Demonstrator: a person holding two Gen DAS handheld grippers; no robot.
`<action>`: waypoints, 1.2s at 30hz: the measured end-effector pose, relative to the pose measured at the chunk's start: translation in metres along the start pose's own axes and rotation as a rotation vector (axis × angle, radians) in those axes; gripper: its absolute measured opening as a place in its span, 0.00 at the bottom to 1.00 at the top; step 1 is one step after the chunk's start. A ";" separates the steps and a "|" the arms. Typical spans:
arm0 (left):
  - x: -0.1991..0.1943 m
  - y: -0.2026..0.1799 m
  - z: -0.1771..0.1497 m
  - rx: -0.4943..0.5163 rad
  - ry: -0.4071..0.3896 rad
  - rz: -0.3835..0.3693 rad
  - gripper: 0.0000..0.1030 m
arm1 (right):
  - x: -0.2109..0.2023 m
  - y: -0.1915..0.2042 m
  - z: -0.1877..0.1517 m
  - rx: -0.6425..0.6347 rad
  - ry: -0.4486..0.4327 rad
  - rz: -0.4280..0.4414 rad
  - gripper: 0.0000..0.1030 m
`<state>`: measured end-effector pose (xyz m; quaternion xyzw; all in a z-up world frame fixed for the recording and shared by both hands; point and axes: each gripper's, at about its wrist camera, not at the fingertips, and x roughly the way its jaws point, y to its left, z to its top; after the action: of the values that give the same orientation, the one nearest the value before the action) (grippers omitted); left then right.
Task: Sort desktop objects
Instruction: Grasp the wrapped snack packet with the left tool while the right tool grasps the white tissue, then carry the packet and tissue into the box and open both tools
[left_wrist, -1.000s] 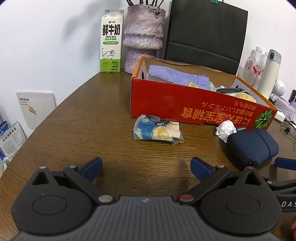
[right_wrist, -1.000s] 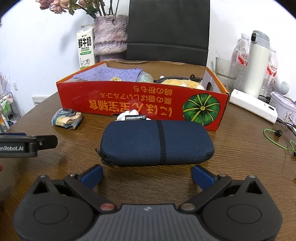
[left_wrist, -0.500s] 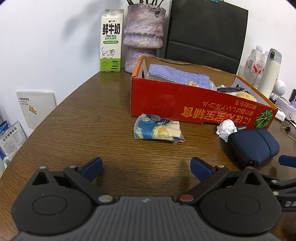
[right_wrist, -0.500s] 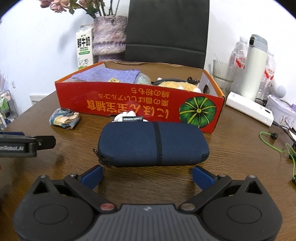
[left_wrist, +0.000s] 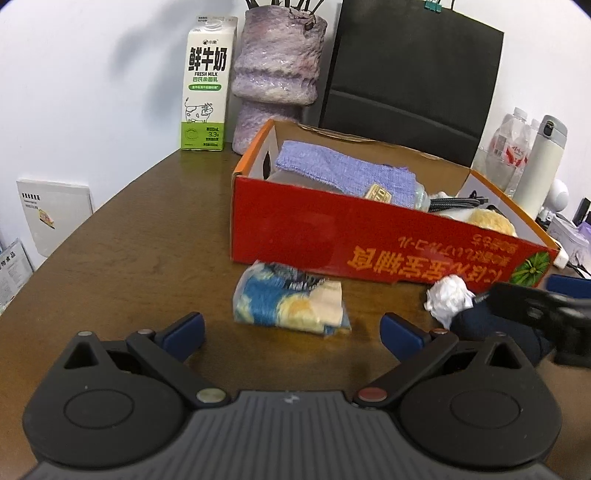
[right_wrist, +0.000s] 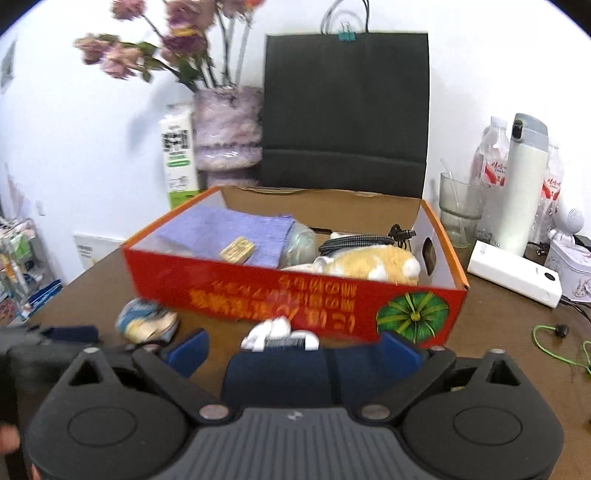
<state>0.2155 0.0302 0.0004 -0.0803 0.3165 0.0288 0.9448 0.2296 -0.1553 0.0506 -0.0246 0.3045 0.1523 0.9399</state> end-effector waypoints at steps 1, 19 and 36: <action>0.003 -0.001 0.002 0.004 0.002 0.008 1.00 | 0.009 0.001 0.003 0.007 0.021 0.002 0.86; 0.003 -0.003 0.012 0.038 0.007 0.039 0.37 | 0.043 0.002 0.008 0.016 0.113 0.105 0.19; -0.053 -0.020 0.058 0.011 -0.321 -0.048 0.37 | 0.003 -0.030 0.054 0.125 -0.135 0.162 0.20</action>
<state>0.2098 0.0201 0.0803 -0.0768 0.1598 0.0169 0.9840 0.2720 -0.1757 0.0912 0.0690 0.2507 0.2099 0.9425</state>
